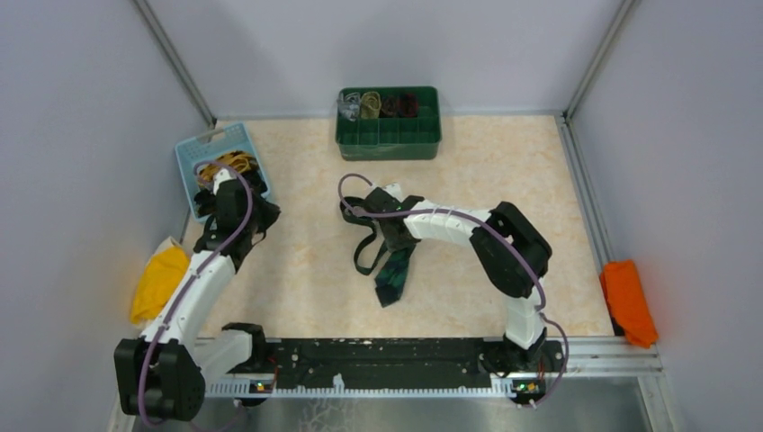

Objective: Roll the ties
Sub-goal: Flatten out the tie at the center of the board.

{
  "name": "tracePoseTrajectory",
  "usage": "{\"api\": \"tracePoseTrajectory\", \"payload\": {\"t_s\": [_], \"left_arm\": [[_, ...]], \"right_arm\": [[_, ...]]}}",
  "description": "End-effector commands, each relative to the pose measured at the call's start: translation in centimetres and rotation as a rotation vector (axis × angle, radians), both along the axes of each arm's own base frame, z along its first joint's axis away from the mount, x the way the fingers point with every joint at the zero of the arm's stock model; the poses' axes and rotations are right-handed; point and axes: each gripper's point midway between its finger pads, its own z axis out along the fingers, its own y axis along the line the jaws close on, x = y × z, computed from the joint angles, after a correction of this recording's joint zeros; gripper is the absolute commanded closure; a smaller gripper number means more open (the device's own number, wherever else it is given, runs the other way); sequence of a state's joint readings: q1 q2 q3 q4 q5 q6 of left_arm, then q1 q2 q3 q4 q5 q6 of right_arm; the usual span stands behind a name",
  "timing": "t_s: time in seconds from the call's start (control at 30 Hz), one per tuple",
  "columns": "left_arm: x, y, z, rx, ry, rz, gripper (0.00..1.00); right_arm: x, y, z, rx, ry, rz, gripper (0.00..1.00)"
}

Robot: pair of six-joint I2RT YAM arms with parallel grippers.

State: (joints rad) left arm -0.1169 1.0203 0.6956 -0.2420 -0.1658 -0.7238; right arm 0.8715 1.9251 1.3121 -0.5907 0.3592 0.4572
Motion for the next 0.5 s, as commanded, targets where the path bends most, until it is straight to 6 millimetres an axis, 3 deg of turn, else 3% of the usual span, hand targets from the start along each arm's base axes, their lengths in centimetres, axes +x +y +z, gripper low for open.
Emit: {"api": "tracePoseTrajectory", "payload": {"t_s": [0.0,0.17,0.27,0.37,0.47], "left_arm": [[0.6,-1.7,-0.6,-0.01,-0.007,-0.084,1.0],[1.6,-4.5,-1.0,-0.019,-0.005,-0.195,1.0],[1.9,-7.1,-1.2,-0.025,-0.017,-0.294,1.0],[1.4,-10.3,-1.6,-0.006,-0.004,-0.407,1.0],[0.3,-13.1,-2.1,0.015,0.009,-0.5,1.0]], "right_arm": [[1.9,-5.8,2.8,-0.067,-0.071,-0.095,0.59],[3.9,-8.8,4.8,-0.033,-0.12,-0.154,0.56],[4.4,-9.2,6.6,-0.008,-0.161,-0.164,0.52],[3.9,-8.7,7.3,0.055,-0.167,-0.155,0.45],[2.2,-8.3,6.0,0.121,-0.123,-0.14,0.43]]}}
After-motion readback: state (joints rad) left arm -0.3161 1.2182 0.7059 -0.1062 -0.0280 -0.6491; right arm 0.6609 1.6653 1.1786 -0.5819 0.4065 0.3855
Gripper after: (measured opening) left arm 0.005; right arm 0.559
